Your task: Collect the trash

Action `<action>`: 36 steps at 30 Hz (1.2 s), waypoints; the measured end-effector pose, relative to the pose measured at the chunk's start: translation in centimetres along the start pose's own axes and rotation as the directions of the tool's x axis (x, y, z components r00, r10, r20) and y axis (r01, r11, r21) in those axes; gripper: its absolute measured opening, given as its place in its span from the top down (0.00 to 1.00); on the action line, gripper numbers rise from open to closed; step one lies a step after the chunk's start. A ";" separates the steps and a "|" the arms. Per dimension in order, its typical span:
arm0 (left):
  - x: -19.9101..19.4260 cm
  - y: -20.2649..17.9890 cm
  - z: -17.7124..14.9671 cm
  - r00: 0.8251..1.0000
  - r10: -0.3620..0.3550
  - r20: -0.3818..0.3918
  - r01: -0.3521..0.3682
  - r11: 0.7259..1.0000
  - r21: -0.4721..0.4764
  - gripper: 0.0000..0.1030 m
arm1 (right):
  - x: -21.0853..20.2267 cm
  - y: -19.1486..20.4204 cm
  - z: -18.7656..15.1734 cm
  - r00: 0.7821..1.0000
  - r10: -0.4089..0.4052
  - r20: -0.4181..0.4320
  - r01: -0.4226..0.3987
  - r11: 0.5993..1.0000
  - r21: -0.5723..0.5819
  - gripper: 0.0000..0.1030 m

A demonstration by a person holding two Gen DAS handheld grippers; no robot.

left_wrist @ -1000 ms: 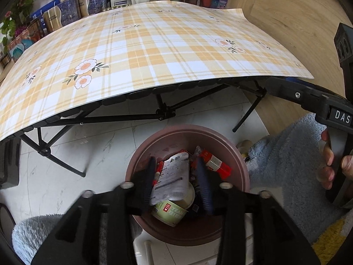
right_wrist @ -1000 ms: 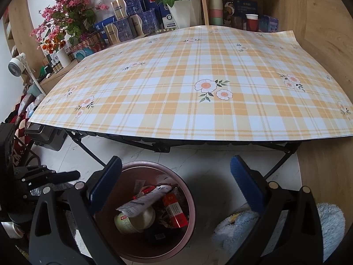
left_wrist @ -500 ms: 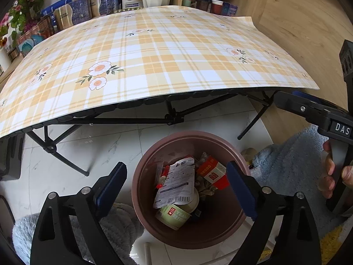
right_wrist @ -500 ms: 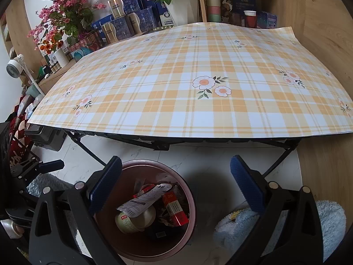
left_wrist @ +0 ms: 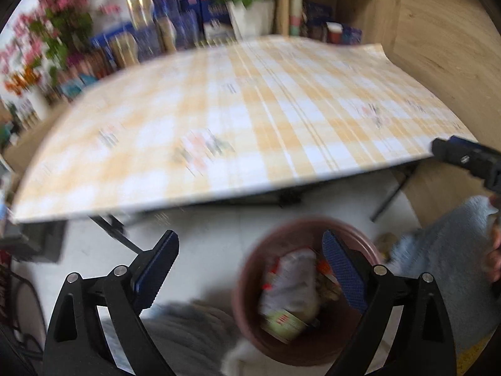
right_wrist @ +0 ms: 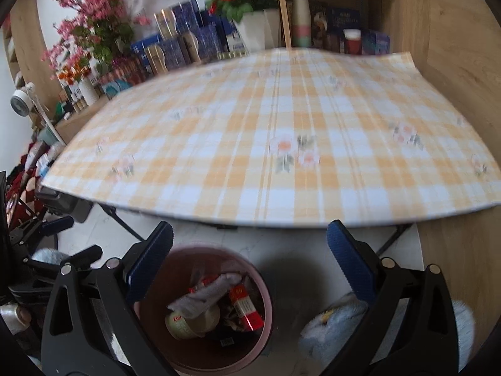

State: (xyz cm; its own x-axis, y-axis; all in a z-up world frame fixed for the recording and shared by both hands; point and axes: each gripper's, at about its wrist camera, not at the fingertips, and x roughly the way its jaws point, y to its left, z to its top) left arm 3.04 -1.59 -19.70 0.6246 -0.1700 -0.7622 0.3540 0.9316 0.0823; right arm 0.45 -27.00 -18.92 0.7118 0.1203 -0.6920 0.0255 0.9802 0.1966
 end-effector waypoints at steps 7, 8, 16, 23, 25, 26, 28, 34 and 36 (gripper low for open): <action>-8.6 2.5 6.3 0.965 0.107 0.238 -0.091 0.993 -0.078 0.06 | -5.7 -0.2 5.8 0.990 -0.046 0.136 0.050 0.998 -0.023 0.06; -9.4 2.7 6.8 0.960 0.116 0.255 -0.097 0.992 -0.087 0.06 | -6.4 -0.3 6.5 0.988 -0.051 0.148 0.055 0.998 -0.025 0.06; -15.6 3.0 9.7 0.917 0.141 0.372 -0.092 0.985 -0.147 0.06 | -11.1 0.0 9.2 0.972 -0.058 0.226 0.072 0.996 -0.055 0.06; -17.7 2.1 10.0 0.902 0.155 0.404 -0.106 0.984 -0.141 0.06 | -13.2 0.3 9.6 0.966 -0.045 0.253 0.064 0.996 -0.068 0.06; -18.1 2.1 10.1 0.898 0.157 0.411 -0.104 0.983 -0.149 0.06 | -13.5 0.4 9.7 0.966 -0.042 0.255 0.062 0.995 -0.072 0.06; -18.3 2.1 10.0 0.897 0.156 0.414 -0.101 0.983 -0.151 0.06 | -13.5 0.5 9.6 0.966 -0.040 0.256 0.060 0.995 -0.073 0.06; -18.6 2.2 9.9 0.895 0.161 0.417 -0.103 0.982 -0.157 0.06 | -13.8 0.7 9.6 0.965 -0.038 0.259 0.060 0.995 -0.077 0.06; -19.3 2.5 9.9 0.889 0.168 0.427 -0.105 0.980 -0.167 0.06 | -14.4 1.3 9.7 0.962 -0.041 0.269 0.072 0.992 -0.104 0.06; -19.4 2.4 9.9 0.889 0.167 0.426 -0.106 0.981 -0.164 0.06 | -14.5 1.4 9.7 0.962 -0.037 0.271 0.068 0.992 -0.105 0.06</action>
State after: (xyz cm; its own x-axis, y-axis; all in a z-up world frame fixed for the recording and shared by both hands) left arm -1.35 0.75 1.63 0.9112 -0.1321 -0.3902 0.1666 0.9844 0.0558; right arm -3.05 -28.87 -1.90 0.8740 0.0363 -0.4845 0.0000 0.9972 0.0748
